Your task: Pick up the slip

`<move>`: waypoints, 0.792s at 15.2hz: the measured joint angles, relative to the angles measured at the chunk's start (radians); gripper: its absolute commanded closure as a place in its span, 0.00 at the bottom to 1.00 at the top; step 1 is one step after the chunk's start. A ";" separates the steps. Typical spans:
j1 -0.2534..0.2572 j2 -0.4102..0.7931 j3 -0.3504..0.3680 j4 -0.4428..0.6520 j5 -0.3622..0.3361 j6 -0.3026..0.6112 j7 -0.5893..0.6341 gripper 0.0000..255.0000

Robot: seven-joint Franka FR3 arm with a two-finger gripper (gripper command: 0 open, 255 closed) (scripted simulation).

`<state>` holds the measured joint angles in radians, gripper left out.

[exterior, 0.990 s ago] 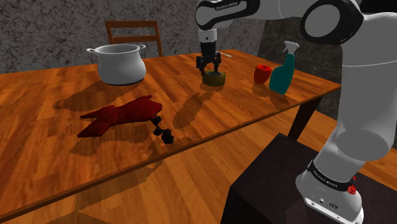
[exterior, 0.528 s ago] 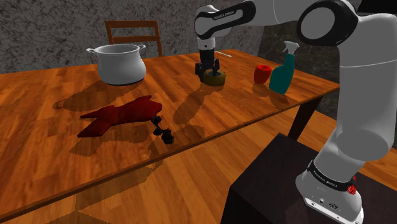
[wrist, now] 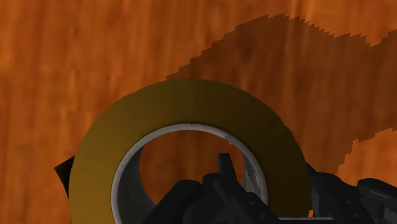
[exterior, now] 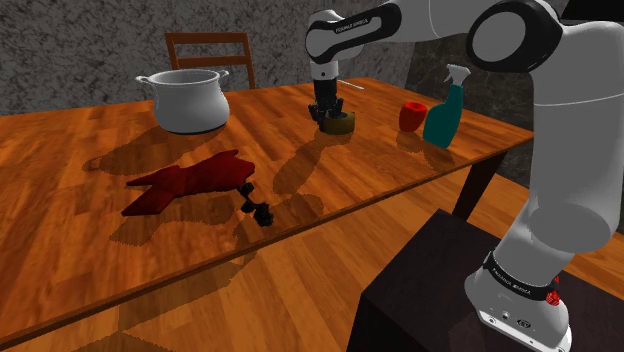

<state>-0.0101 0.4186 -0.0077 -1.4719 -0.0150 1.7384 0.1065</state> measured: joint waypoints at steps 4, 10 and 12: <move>0.000 0.001 0.000 0.002 0.000 -0.001 0.000 1.00; 0.000 -0.005 0.000 0.057 0.000 -0.063 -0.002 1.00; 0.001 -0.009 0.001 0.077 0.000 -0.088 0.000 1.00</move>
<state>-0.0087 0.4093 -0.0069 -1.3944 -0.0145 1.6502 0.1064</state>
